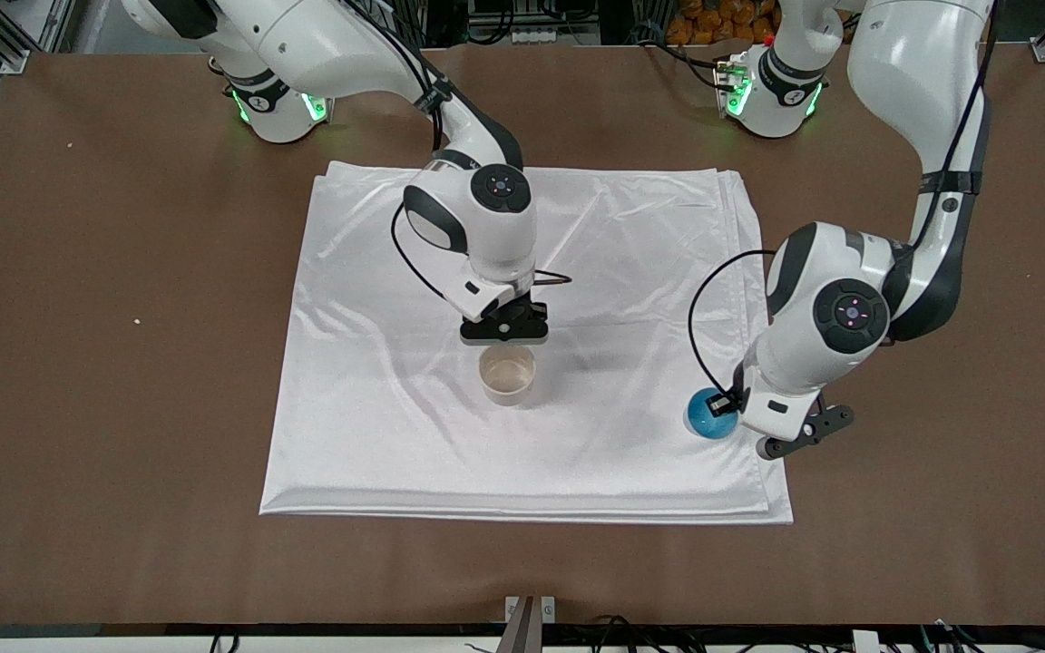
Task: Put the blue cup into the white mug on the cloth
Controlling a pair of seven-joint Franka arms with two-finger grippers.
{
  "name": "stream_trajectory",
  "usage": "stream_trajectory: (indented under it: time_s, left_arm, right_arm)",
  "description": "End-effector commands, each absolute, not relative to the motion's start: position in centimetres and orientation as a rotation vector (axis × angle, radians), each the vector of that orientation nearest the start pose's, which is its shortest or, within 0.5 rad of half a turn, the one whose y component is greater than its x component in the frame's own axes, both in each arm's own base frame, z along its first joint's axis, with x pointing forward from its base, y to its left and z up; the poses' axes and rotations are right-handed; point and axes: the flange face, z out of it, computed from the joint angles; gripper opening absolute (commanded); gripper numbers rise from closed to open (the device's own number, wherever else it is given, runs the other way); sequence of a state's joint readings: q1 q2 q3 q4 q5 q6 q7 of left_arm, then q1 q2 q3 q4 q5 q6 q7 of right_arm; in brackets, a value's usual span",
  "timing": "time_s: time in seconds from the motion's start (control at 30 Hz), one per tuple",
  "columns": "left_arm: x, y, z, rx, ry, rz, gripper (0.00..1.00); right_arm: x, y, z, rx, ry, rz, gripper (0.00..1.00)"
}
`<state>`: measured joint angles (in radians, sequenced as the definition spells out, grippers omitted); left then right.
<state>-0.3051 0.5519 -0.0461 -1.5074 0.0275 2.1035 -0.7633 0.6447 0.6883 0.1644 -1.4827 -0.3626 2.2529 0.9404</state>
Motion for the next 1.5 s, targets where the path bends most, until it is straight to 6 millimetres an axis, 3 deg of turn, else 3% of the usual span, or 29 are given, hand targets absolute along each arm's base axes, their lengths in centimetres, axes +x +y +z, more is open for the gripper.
stream_trajectory:
  time_s: [0.0,0.27,0.63,0.67,0.7,0.73,0.8,0.83,1.0,1.2,1.37,1.47]
  left_arm:
    - [65.2,-26.3,35.5,-3.092,-0.663,-0.04,0.0]
    - [64.0,-29.2,35.7,-3.092,-0.697,-0.037,0.0]
    - [62.9,-32.3,37.7,-3.083,-0.73,-0.022,0.0]
    - [62.8,-32.6,37.8,-3.083,-0.733,-0.024,0.0]
    - [62.7,-32.7,37.8,-3.082,-0.738,-0.024,0.0]
    - [62.7,-32.8,37.8,-3.08,-0.744,-0.022,0.0]
    - [62.6,-32.9,37.8,-3.077,-0.756,-0.021,0.0]
    - [62.5,-33.2,37.8,-3.077,-0.756,-0.021,0.0]
    - [62.1,-33.9,37.8,-3.079,-0.747,-0.021,0.0]
    - [61.7,-34.8,37.8,-3.08,-0.747,-0.022,0.0]
    - [61.3,-35.4,37.9,-3.079,-0.76,-0.022,0.0]
    - [60.7,-37.3,38.6,-3.089,-0.77,-0.04,0.0]
  right_arm:
    - [52.7,52.2,26.8,-3.188,-0.129,-0.401,0.0]
    - [53.1,53.2,26.1,-3.138,-0.142,-0.431,0.0]
    - [53.7,52.5,25.1,-3.148,-0.134,-0.415,0.02]
    - [53.8,52.5,25.1,-3.148,-0.132,-0.415,0.1]
    - [53.8,52.4,25.0,-3.15,-0.13,-0.413,0.27]
    - [53.9,52.3,25.0,-3.15,-0.129,-0.414,0.56]
    - [54.2,52.0,25.1,-3.152,-0.126,-0.421,0.94]
    - [54.3,51.8,25.2,-3.154,-0.124,-0.425,1.0]
    - [54.2,52.1,26.2,-3.141,-0.128,-0.432,1.0]
    - [54.1,52.0,29.3,-3.114,-0.103,-0.42,1.0]
    - [54.4,50.5,33.8,-3.136,-0.051,-0.396,1.0]
    - [54.8,49.2,37.1,-3.123,-0.002,-0.391,1.0]
